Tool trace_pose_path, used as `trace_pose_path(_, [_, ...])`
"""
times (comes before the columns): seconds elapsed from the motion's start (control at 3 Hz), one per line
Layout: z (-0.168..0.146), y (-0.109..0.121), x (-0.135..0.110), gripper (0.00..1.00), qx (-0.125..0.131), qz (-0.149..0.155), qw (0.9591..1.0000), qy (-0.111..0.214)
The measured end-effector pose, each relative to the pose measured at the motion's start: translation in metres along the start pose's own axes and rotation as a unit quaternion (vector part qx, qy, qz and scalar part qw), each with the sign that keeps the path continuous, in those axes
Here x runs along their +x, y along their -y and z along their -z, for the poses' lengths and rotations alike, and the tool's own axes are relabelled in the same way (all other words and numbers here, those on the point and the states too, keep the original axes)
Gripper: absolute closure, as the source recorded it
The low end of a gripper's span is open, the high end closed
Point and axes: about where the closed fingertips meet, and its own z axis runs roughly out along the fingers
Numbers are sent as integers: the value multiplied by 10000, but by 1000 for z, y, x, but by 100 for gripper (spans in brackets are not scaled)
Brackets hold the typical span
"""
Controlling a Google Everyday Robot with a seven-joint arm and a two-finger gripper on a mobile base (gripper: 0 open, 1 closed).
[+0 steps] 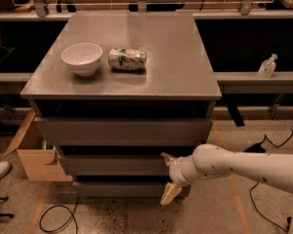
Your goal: Open middle drawer
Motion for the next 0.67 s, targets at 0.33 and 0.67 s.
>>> trace_pose_path(0.33, [-14,13,3,0,58,142,9999,-21])
trace_pose_path(0.67, [-22,26,5,0,205,303,9992,-182])
